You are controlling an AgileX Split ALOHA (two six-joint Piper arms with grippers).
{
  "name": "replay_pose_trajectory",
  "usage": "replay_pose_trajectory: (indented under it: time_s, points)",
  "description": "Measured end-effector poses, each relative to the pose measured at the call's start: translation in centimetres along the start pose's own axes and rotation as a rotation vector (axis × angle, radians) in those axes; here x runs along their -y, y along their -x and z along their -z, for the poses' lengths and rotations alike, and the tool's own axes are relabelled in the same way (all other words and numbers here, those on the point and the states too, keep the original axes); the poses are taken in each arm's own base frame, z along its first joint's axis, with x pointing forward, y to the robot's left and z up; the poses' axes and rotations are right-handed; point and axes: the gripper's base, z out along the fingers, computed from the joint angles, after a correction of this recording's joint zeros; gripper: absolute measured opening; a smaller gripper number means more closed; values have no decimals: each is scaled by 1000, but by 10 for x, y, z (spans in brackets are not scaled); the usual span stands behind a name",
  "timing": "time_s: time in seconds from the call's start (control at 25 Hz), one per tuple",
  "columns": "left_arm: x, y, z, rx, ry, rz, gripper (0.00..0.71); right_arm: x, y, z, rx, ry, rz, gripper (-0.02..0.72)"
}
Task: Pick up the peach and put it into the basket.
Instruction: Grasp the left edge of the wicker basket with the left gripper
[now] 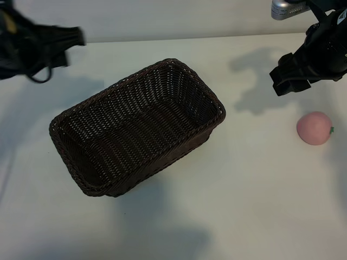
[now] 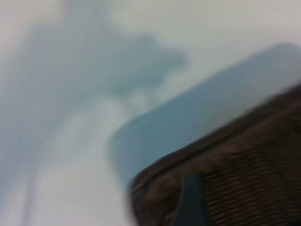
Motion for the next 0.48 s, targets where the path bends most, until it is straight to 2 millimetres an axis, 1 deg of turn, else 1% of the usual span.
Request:
replay_pose_trajectory:
  time_s: [0.12,0.28,0.36,0.48]
  points:
    - [-10,-6,6,-47,83,29,562,0,0,0,-2,2,-1,595]
    - [-17,-15,15,-53,81,91,562,0,0,0,-2,2,-1,595]
    - [-21,-24,14,-56,74,120,562,0,0,0,-2,2,-1,595]
    - [-28,-42,5,-76,77,151,562,0,0,0,-4,2,-1,595]
